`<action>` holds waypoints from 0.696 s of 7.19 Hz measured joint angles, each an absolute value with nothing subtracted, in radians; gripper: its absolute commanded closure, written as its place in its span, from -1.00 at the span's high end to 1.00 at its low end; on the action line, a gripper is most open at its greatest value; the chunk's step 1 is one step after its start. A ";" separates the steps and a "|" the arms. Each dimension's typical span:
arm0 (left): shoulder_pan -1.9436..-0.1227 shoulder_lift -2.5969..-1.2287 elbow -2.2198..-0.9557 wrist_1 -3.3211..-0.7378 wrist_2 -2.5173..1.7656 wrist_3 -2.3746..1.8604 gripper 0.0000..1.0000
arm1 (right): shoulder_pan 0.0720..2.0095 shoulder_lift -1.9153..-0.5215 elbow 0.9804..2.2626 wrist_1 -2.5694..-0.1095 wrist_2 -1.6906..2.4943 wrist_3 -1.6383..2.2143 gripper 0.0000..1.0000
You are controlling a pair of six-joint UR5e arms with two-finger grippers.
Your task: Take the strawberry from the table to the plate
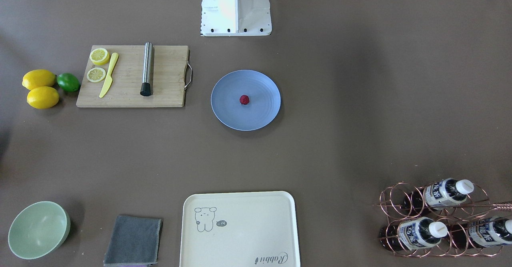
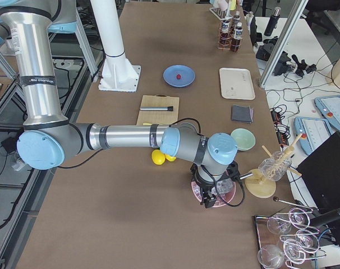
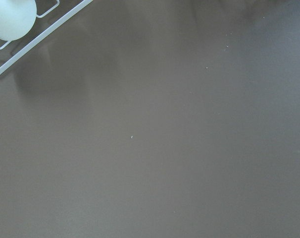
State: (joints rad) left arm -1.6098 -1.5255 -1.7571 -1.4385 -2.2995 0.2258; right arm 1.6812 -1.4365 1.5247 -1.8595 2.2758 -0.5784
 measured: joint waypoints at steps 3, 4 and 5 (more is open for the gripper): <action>-1.611 -1.521 -1.757 -1.439 -2.285 0.226 0.95 | 1.681 -1.437 1.524 -1.859 2.278 -0.578 1.00; -1.611 -1.519 -1.757 -1.440 -2.285 0.227 0.95 | 1.682 -1.438 1.524 -1.859 2.278 -0.578 1.00; -1.611 -1.519 -1.757 -1.440 -2.284 0.227 0.95 | 1.683 -1.438 1.524 -1.859 2.279 -0.578 1.00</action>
State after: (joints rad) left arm -1.6107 -1.5185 -1.7575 -1.4402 -2.2843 0.2275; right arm 1.6827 -1.4383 1.5244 -1.8592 2.2789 -0.5783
